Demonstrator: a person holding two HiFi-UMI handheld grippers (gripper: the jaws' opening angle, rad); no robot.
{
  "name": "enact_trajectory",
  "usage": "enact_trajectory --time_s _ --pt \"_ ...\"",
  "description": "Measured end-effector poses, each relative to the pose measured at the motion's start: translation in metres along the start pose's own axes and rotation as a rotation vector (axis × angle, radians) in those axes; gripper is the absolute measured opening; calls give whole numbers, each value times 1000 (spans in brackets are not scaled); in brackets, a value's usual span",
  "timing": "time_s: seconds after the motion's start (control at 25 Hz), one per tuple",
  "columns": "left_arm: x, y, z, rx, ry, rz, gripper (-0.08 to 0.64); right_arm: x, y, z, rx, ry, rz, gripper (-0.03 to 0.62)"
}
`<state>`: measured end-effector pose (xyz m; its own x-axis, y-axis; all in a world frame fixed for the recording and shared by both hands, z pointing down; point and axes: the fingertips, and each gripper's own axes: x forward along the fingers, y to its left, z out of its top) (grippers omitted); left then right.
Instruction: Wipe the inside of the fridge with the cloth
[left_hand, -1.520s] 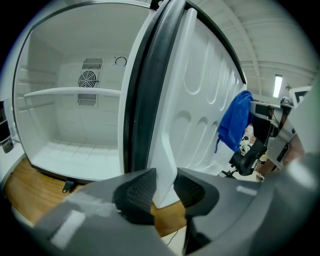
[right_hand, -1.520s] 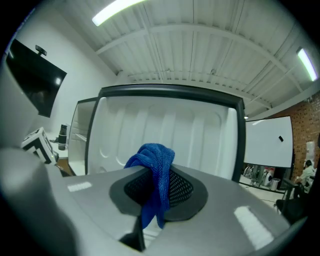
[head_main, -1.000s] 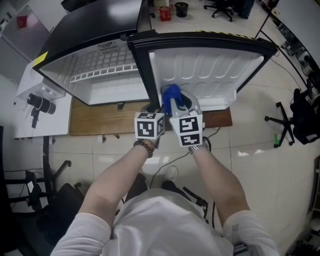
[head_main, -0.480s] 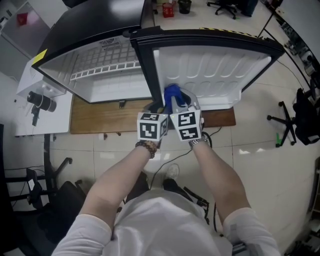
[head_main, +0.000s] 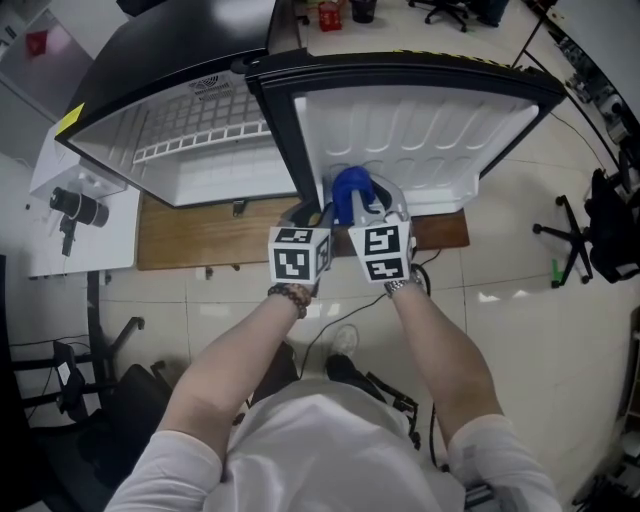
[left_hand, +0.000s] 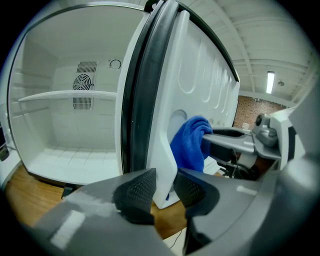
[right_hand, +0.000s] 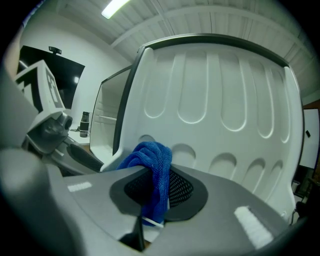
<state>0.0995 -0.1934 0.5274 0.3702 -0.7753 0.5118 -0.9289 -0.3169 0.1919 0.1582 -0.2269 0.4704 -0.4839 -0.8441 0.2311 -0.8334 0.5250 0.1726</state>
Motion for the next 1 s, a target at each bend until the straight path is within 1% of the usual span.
enact_trajectory --time_s 0.2,0.48,0.68,0.84,1.0 --pt "0 0 0 -4 -5 8 114 -8 -31 -8 11 11 -64 49" --pt "-1 0 -1 -9 -5 19 112 -21 -57 -11 4 11 -110 49" --pt "-1 0 -1 -10 -6 24 110 -30 -88 -17 17 22 -172 49" --pt "-2 1 -1 -15 -8 28 110 -38 -108 -19 12 25 -203 49" --pt "-2 0 -1 -14 -8 29 110 -47 -132 -25 30 33 -252 49"
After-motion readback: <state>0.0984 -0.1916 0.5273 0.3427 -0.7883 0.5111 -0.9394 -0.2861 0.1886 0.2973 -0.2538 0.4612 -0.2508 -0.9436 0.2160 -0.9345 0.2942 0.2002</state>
